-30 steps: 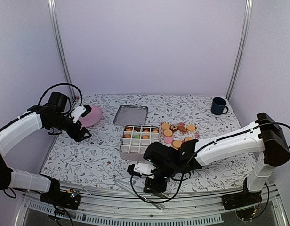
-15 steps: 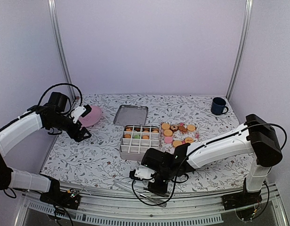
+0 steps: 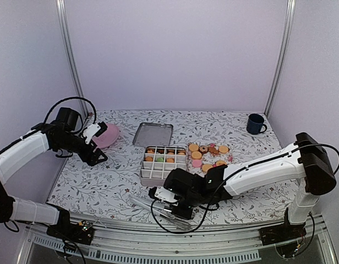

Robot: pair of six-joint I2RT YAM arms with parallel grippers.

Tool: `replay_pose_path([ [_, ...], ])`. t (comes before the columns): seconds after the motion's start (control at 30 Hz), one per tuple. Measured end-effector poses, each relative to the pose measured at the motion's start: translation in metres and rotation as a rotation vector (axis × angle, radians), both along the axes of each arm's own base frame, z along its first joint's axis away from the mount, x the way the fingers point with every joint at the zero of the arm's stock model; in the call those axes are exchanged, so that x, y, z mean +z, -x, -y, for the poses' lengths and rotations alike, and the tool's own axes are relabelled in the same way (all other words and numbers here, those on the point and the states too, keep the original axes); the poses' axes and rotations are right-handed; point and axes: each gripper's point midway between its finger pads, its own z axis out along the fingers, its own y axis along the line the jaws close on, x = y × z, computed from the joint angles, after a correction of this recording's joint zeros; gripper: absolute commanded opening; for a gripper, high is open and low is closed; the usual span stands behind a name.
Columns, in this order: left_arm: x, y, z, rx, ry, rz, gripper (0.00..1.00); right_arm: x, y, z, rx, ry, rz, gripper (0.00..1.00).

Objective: Pack the cookies
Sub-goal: Pick up the clamp from the corner of the board, then pass from the right arm to the left

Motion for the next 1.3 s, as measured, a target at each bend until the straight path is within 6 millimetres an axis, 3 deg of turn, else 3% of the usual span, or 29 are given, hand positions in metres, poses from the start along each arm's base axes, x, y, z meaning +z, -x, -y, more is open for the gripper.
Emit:
replay_pose_path([
  [0.27,0.023,0.004,0.019,-0.048,0.120,0.002,0.89,0.093,-0.064,-0.028,-0.201,-0.270,0.283,0.00],
  [0.43,0.057,0.012,0.046,-0.131,0.290,0.009,0.89,0.165,-0.106,-0.052,-0.356,-0.482,0.462,0.00],
  [0.6,0.094,0.029,0.074,-0.242,0.519,-0.007,0.87,0.214,-0.134,-0.073,-0.454,-0.683,0.573,0.00],
  [0.77,0.124,0.043,0.093,-0.339,0.707,-0.063,0.82,0.244,-0.153,-0.089,-0.495,-0.852,0.588,0.00],
  [0.97,0.149,0.055,0.105,-0.437,0.836,-0.102,0.71,0.271,-0.161,-0.107,-0.502,-1.026,0.537,0.00],
  [1.13,0.158,0.061,0.112,-0.499,0.884,-0.115,0.55,0.275,-0.159,-0.119,-0.480,-1.109,0.473,0.00],
  [1.3,0.154,0.062,0.119,-0.522,0.907,-0.163,0.33,0.269,-0.156,-0.128,-0.453,-1.142,0.400,0.00],
])
